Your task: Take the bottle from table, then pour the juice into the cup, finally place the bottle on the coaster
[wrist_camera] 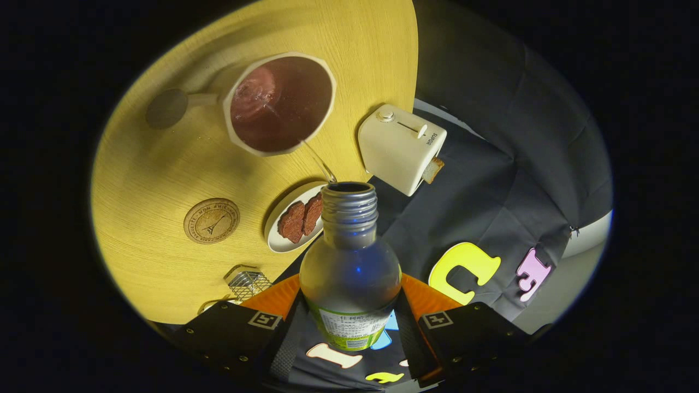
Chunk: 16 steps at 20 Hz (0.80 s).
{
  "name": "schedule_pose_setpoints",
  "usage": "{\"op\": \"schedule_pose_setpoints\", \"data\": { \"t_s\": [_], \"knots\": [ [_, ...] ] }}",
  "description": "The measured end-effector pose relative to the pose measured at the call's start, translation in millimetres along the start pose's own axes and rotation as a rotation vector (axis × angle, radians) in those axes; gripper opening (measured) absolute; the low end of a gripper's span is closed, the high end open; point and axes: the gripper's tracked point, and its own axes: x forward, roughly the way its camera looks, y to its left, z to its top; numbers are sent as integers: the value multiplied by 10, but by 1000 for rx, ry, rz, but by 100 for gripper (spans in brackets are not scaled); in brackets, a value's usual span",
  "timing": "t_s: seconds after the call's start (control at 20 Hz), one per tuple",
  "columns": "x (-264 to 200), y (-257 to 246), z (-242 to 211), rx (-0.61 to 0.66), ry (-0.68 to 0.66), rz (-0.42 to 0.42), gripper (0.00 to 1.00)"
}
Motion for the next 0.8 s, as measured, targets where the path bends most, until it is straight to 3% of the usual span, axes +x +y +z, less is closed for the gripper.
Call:
{"op": "schedule_pose_setpoints", "data": {
  "t_s": [0.8],
  "knots": [
    [-16,213,258,12,-31,35,78]
  ]
}}
